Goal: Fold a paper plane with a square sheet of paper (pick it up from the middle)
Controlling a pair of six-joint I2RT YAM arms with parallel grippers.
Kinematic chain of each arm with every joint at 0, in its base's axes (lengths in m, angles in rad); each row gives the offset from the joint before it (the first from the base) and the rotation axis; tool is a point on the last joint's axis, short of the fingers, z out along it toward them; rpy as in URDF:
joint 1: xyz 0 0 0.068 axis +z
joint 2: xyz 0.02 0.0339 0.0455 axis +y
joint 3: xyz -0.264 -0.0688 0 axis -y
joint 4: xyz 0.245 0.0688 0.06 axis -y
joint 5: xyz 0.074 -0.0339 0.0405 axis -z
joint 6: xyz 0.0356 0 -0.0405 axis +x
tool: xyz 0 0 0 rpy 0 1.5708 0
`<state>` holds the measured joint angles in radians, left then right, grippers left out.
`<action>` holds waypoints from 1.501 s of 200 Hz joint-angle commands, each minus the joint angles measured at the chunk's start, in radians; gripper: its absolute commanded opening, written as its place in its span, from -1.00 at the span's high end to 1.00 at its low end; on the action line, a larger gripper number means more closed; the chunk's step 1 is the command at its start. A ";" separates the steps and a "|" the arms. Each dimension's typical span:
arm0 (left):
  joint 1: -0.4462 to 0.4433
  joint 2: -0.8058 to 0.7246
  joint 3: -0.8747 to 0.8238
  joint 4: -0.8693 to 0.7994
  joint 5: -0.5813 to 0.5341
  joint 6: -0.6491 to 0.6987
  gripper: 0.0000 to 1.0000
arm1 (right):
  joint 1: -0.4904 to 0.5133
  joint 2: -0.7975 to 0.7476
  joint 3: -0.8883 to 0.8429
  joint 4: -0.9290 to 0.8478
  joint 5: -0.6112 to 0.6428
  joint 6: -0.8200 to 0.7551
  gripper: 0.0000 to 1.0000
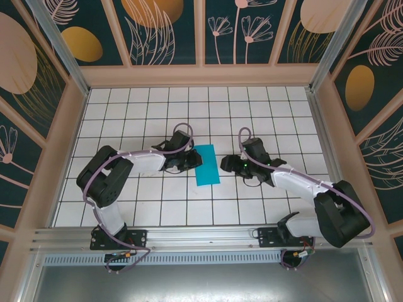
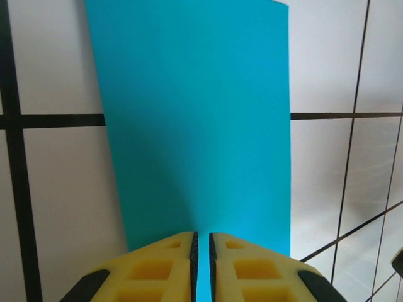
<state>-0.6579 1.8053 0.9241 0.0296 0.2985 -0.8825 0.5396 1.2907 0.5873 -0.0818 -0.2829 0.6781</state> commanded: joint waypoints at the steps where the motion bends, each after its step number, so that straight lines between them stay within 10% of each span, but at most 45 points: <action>1: -0.009 0.030 0.017 -0.009 -0.021 0.021 0.70 | -0.018 -0.020 -0.022 0.048 -0.046 0.065 -0.38; 300: -0.025 0.083 -0.037 -0.057 -0.122 0.009 0.77 | 0.063 0.200 -0.046 0.292 -0.285 0.221 0.15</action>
<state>-0.6773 1.8366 0.9211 0.0338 0.2272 -0.8795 0.6060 1.4887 0.5560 0.1509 -0.5377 0.8566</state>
